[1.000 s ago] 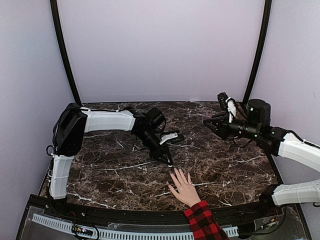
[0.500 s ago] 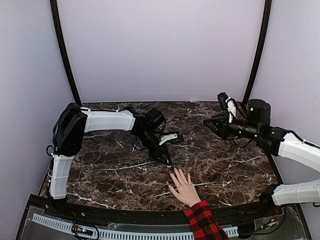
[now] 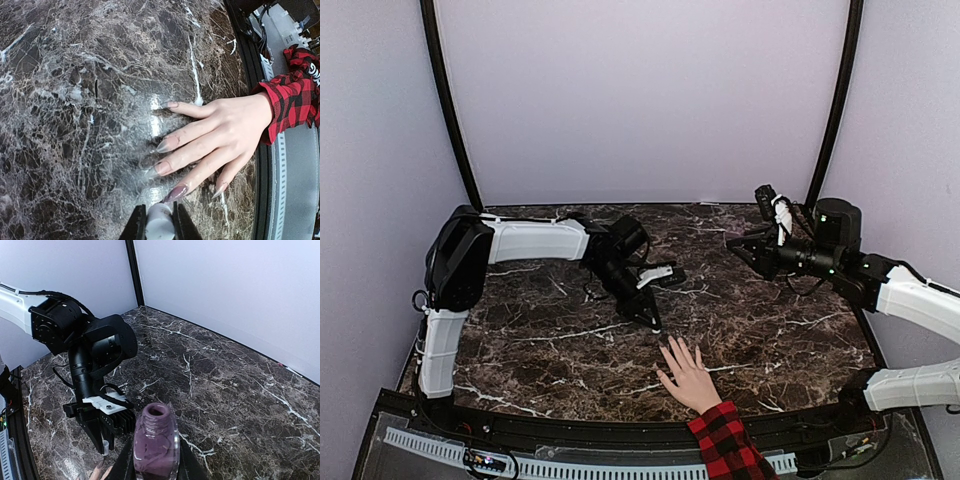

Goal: Paint the nails
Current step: Paint the nail with the hand.

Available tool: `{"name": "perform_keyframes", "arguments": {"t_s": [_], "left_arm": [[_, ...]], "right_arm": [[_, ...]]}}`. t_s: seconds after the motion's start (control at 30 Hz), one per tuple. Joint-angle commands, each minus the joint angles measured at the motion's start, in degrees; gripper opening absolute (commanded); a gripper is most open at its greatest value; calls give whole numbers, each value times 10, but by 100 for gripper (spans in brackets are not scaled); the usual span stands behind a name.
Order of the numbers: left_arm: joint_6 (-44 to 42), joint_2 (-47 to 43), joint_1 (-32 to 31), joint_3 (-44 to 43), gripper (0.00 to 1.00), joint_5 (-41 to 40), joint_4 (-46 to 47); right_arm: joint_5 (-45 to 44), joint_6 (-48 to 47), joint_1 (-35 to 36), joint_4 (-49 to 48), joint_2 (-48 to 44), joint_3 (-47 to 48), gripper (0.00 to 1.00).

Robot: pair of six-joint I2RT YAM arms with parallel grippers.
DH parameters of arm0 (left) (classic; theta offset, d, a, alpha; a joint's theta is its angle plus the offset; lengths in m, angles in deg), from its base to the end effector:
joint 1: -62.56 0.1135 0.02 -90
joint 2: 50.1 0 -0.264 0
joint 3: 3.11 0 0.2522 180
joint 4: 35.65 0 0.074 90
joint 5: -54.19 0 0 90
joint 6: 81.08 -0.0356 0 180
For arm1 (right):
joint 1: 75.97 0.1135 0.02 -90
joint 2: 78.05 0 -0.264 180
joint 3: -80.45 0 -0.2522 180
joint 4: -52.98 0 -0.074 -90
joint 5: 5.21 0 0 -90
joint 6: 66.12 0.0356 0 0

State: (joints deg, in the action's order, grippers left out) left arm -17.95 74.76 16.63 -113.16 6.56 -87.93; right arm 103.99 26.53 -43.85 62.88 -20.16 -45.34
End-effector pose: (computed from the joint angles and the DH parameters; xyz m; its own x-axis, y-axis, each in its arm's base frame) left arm 0.2984 -0.3427 0.1733 -0.2491 0.7374 -0.6278 0.9258 -0.0089 -0.3778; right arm 0.1936 0.1354 0.2957 -0.2344 -0.0956 -0.9674 -0.7628 0.6350 0.1221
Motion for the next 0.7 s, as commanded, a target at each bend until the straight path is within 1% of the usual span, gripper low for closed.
{"name": "perform_keyframes", "arguments": {"t_s": [0.0, 0.3, 0.67], "left_arm": [[-14, -29, 8, -12, 0, 0, -14], [-9, -39, 13, -12, 0, 11, -4], [-7, -53, 14, -12, 0, 59, 15]], "right_arm": [[-8, -1, -4, -29, -13, -4, 0], [-7, 0, -4, -29, -12, -5, 0], [-6, 0, -4, -30, -12, -4, 0]]}}
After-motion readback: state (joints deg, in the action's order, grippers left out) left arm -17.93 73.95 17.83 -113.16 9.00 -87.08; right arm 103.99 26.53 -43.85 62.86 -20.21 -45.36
